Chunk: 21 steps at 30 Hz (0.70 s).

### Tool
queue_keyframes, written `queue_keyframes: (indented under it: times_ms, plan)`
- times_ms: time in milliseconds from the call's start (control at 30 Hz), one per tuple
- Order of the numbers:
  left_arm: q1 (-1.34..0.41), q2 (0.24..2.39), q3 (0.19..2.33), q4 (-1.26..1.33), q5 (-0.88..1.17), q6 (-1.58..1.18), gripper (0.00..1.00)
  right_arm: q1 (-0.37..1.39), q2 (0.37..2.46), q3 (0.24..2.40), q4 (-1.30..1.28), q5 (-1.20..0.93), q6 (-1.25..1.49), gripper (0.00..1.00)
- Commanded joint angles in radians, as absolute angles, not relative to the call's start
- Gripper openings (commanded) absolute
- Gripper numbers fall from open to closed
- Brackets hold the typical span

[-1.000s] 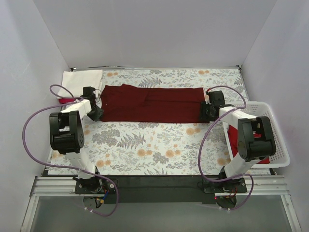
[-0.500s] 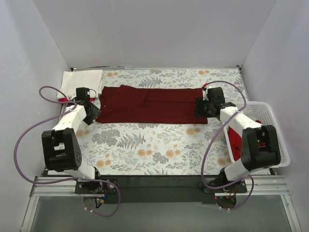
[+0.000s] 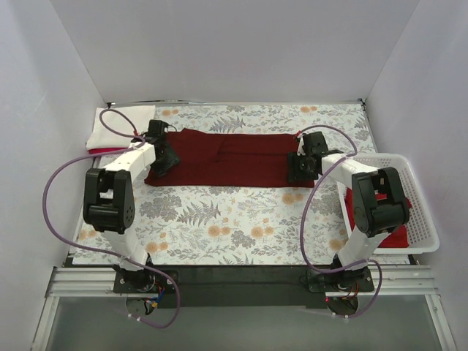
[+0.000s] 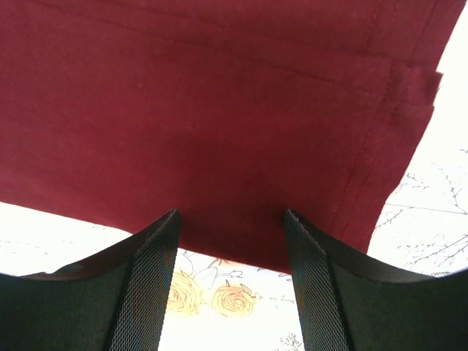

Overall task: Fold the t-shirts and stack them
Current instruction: Fold the tshirt

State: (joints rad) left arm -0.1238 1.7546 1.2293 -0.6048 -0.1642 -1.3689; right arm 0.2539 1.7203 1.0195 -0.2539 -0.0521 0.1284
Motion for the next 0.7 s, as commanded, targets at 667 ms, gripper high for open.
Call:
queue_keyframes:
  times_ms: [667]
  plan:
    - [-0.238, 2.268, 1.744, -0.614, -0.143, -1.146, 0.48, 1.241, 1.405, 0.713, -0.454, -0.204, 0.643, 0.67]
